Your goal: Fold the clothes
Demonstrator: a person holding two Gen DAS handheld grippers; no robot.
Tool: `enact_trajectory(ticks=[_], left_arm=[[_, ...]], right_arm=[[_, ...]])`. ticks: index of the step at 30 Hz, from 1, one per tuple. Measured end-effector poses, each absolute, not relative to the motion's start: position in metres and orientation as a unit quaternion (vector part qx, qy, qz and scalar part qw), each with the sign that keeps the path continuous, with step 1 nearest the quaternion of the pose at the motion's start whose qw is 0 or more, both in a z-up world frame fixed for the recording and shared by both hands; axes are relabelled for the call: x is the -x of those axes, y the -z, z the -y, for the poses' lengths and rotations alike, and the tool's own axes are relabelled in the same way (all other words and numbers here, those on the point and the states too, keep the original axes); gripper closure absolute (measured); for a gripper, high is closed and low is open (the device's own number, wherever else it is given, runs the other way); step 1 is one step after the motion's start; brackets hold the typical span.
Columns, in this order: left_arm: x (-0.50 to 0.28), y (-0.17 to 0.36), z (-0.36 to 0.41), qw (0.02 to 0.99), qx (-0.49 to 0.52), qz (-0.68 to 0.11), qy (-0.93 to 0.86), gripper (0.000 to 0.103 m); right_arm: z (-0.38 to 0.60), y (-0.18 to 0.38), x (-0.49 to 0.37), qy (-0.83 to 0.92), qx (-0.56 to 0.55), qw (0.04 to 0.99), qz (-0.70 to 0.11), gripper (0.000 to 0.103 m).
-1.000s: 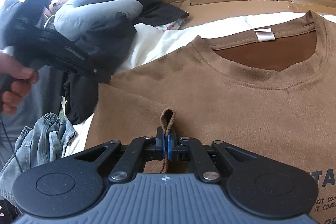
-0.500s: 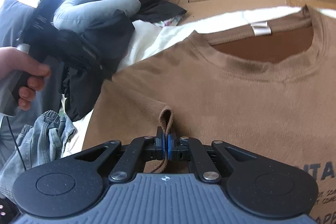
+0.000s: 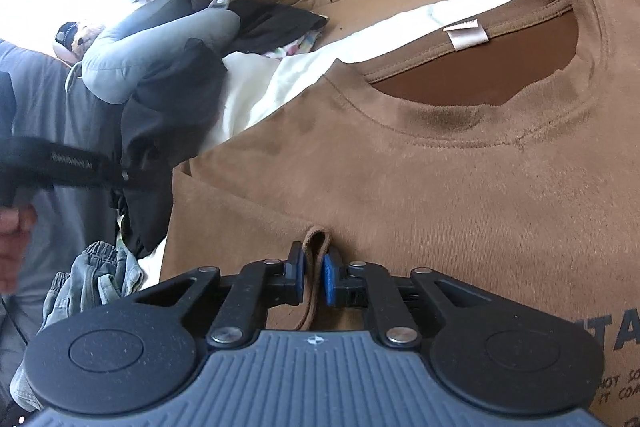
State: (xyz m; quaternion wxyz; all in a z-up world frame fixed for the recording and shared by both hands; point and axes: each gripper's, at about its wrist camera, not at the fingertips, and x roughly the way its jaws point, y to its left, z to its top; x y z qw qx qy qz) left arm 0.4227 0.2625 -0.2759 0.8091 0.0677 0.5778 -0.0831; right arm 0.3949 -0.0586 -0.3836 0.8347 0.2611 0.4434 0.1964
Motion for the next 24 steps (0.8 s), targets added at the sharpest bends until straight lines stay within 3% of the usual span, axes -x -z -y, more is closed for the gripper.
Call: enact_trajectory(ticks=[1,4,10,24], left_arm=[[-0.426,0.28,-0.257,0.806,-0.071,-0.581,0.087,0.099],[-0.426,0.289,-0.253,0.806,-0.079,-0.58,0.085,0.1],[-0.437,0.298,-0.252,0.819,-0.058,-0.568,0.055,0.1],[-0.393,0.263,-0.268,0.839,-0.031,-0.534,0.102,0.096]], right_arm=[[0.058,0.382,-0.395,-0.197,-0.254,0.838,-0.441,0.099],[0.056,0.373,-0.394,-0.195,-0.224,0.854,-0.427,0.099],[0.058,0.367,-0.39,-0.168,-0.196,0.866,-0.428,0.089],[0.049,0.34,-0.365,-0.22,-0.146,0.873,-0.409,0.09]])
